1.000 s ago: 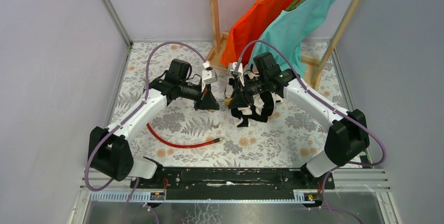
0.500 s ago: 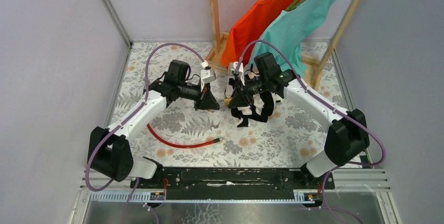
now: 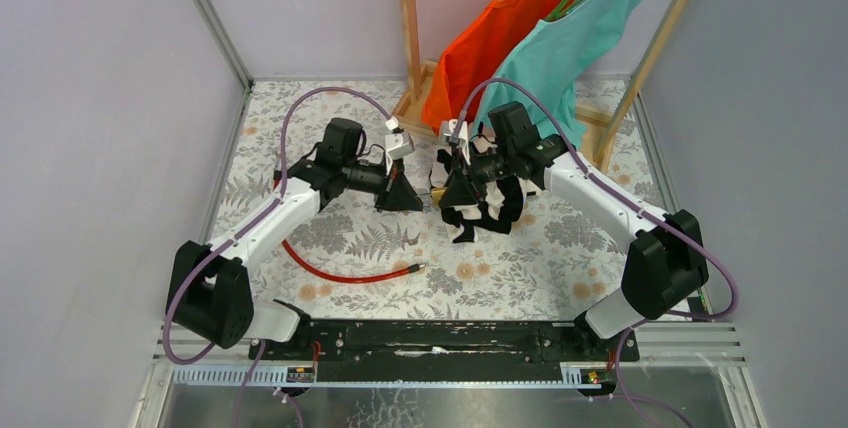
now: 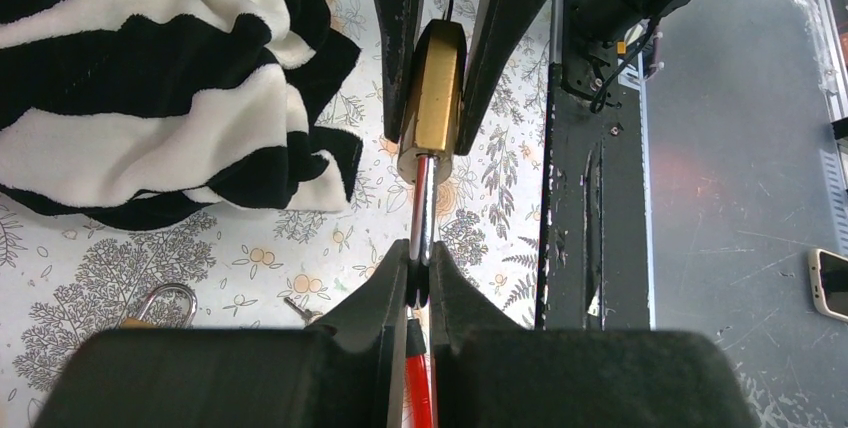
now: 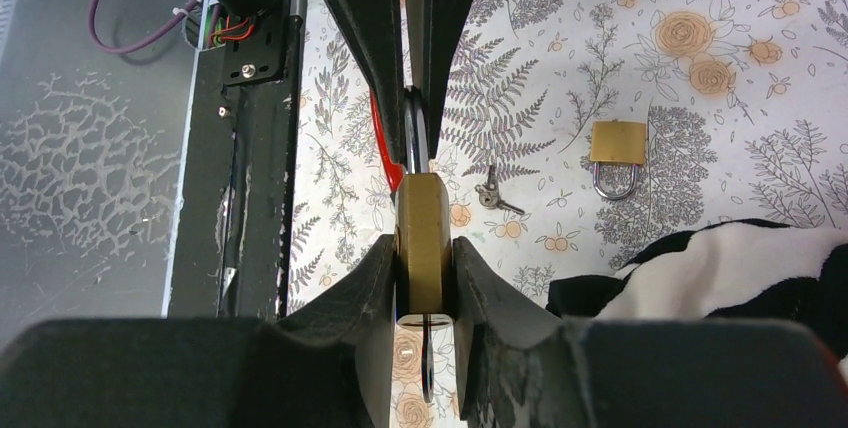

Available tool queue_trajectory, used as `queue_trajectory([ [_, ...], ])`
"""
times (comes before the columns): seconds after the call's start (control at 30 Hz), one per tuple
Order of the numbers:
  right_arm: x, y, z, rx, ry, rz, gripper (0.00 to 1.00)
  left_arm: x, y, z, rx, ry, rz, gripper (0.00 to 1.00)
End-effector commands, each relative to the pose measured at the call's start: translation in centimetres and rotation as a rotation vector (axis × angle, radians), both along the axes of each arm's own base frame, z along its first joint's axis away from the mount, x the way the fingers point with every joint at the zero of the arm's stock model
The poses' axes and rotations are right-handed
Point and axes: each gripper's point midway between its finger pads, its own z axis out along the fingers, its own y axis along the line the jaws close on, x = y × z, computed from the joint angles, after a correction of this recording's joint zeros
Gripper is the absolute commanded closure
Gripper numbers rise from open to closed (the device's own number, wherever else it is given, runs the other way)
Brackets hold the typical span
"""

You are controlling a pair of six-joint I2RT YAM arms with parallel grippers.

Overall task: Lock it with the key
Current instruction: Lock the lock.

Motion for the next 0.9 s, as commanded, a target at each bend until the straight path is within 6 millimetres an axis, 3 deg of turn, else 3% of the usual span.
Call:
queue_trajectory([
  [0.0, -0.8, 1.4, 2.2, 0.072, -0.057, 0.047, 1.00, 0.3, -2.5, 3.7, -0.106, -0.163, -0.059, 1.00],
  [0.27, -1.4, 2.2, 1.8, 0.070, -0.046, 0.072, 1.00, -0.4, -4.0, 3.2, -0.109, -0.158, -0.090, 1.00],
  [0.87, -1.9, 3.5, 1.6, 0.058, -0.047, 0.094, 1.00, -1.1, -4.9, 2.7, -0.115, -0.159, -0.112, 1.00],
])
